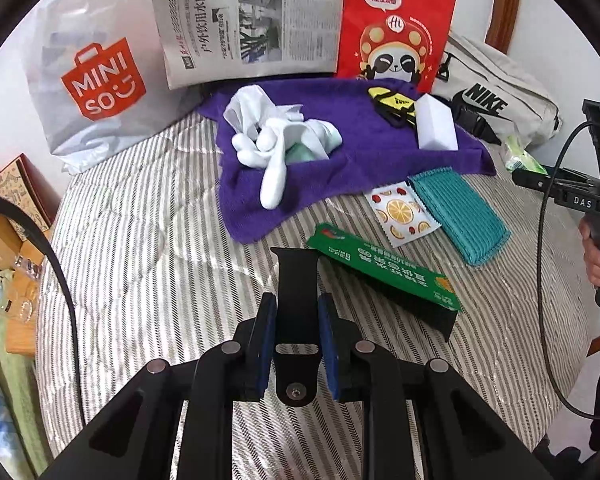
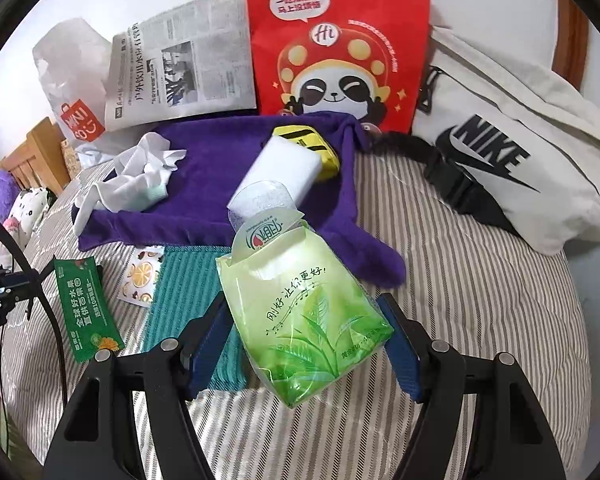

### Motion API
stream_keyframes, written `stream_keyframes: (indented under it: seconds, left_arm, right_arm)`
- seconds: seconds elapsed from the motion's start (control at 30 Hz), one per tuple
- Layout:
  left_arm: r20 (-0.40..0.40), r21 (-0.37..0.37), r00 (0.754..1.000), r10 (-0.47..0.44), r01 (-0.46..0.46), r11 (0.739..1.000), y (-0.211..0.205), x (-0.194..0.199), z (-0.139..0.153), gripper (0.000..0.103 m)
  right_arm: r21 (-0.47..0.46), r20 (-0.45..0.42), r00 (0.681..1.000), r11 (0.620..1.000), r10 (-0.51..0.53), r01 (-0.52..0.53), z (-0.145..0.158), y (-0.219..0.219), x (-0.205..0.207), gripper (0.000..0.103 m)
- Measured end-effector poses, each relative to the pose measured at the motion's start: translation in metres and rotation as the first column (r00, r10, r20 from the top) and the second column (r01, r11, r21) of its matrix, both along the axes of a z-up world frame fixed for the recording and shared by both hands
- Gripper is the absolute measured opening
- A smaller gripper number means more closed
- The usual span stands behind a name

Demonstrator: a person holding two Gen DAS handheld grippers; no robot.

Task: Organize soft objects
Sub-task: 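Lift and carry the tissue pack over the purple towel with the right tool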

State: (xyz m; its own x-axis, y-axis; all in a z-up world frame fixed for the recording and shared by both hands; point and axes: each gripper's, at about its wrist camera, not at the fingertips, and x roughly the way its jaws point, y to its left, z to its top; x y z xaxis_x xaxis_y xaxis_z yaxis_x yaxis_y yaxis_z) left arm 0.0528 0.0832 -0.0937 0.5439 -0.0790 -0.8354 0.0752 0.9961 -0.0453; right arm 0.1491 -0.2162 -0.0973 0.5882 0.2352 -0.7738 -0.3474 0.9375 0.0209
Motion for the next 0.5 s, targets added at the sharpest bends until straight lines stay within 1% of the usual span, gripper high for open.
stream_keyframes:
  seconds: [0.3,0.5]
  left_arm:
    - [0.020,0.029,0.999,0.028,-0.029,0.999,0.012,-0.009,0.015,0.021]
    - [0.032,0.029,0.999,0.037,-0.038,0.999,0.016,-0.009,0.021,0.021]
  right_arm:
    - [-0.009,0.004,0.999,0.999,0.036,-0.036,0.003,0.016,0.004,0.072]
    - [0.001,0.001,0.999,0.999,0.045,-0.045,0.007,0.026,0.011,0.072]
